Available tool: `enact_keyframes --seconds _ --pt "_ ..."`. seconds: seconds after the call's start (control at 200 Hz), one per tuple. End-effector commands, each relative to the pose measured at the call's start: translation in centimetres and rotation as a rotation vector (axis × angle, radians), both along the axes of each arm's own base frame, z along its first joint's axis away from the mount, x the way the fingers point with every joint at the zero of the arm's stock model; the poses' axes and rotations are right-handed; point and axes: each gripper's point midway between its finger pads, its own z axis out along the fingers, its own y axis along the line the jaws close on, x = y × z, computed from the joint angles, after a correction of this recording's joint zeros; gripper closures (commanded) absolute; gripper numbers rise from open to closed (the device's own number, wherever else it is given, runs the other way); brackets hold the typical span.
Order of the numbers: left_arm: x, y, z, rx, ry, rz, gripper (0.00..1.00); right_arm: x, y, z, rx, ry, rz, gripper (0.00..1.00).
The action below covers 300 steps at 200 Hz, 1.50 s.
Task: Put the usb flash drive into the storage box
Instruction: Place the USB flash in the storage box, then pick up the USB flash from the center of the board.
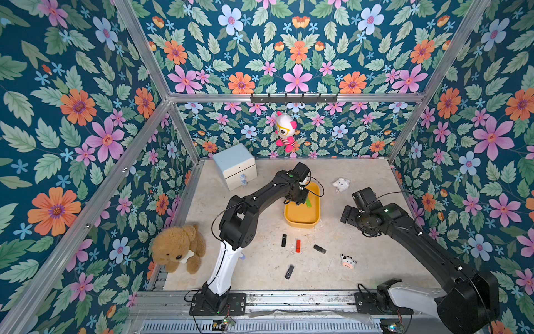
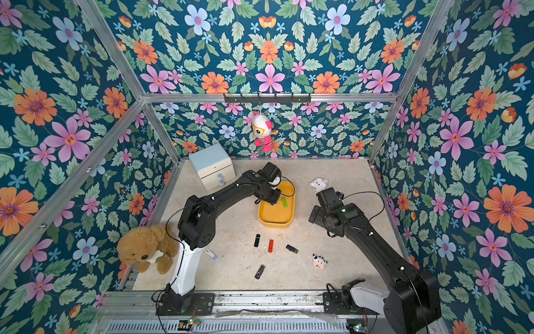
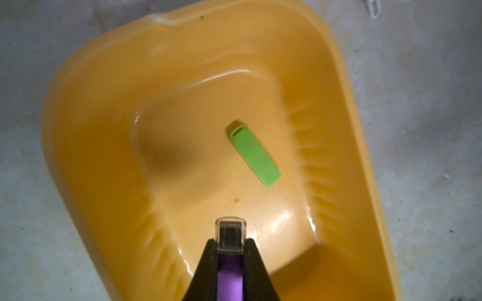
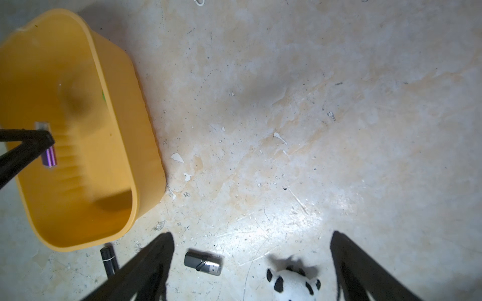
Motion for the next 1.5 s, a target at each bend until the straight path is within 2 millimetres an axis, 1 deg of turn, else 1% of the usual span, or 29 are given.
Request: enact_keyframes --seconds 0.0,0.135,0.245,0.485,0.65,0.685,0.765,0.894,0.964,1.024,1.049,1.139,1.219,1.309,1.364,1.394,1.494 --pt "1.2 -0.2 -0.7 0.012 -0.037 0.037 1.0 -0.1 0.4 0.0 0.038 -0.009 -0.01 0.02" --pt "1.7 -0.4 -1.9 0.022 -0.04 0.043 1.0 -0.6 0.9 -0.6 0.076 -0.004 0.008 0.01" --pt "2.0 -0.4 -2.9 0.042 -0.036 0.05 1.0 -1.1 0.7 -1.1 0.071 0.009 0.008 0.01" --pt "1.8 0.2 -5.1 0.087 -0.008 0.06 1.0 -1.2 0.9 -1.5 0.083 0.01 0.017 0.01" --pt "1.5 0.5 -5.7 0.104 0.005 0.061 1.0 -1.4 1.5 -2.2 0.081 0.023 0.049 0.01" --pt "1.5 0.5 -5.8 0.107 0.006 0.061 0.97 -1.4 1.7 -2.3 0.085 0.022 0.06 0.01" --pt "1.3 0.7 -6.0 0.121 0.007 0.06 0.87 -1.5 2.2 -2.6 0.094 0.014 0.073 0.01" --pt "1.2 0.8 -6.1 0.123 0.01 0.06 0.64 -1.6 2.8 -2.8 0.073 0.01 0.106 0.01" --pt "1.3 0.8 -5.7 0.117 0.004 0.062 0.54 -1.6 3.2 -3.0 0.068 0.011 0.118 0.01" --pt "1.4 0.4 -4.8 0.094 -0.005 0.063 0.46 -1.5 3.4 -3.1 0.068 0.013 0.121 0.01" --pt "1.5 0.2 -4.2 0.078 -0.012 0.065 0.43 -1.5 3.4 -3.1 0.066 0.013 0.121 0.01" --pt "1.7 -0.4 -1.6 0.023 -0.034 0.073 0.4 -1.4 3.2 -3.1 0.05 0.016 0.114 0.01" --pt "1.9 -0.2 0.3 0.017 -0.054 0.087 0.39 -1.3 3.1 -3.0 0.047 0.013 0.109 0.01" --pt "1.8 0.9 1.7 0.049 -0.076 0.107 0.39 -1.3 3.2 -3.0 0.053 0.013 0.11 0.01" --pt "1.6 2.0 2.4 0.074 -0.088 0.124 0.38 -1.2 3.6 -3.1 0.065 0.015 0.122 0.01" --pt "1.4 2.6 2.8 0.081 -0.095 0.135 0.38 -1.2 4.0 -3.2 0.076 0.02 0.142 0.01" --pt "0.2 5.2 3.0 0.101 -0.077 0.188 0.35 -1.7 5.6 -3.6 0.069 0.046 0.236 0.01"
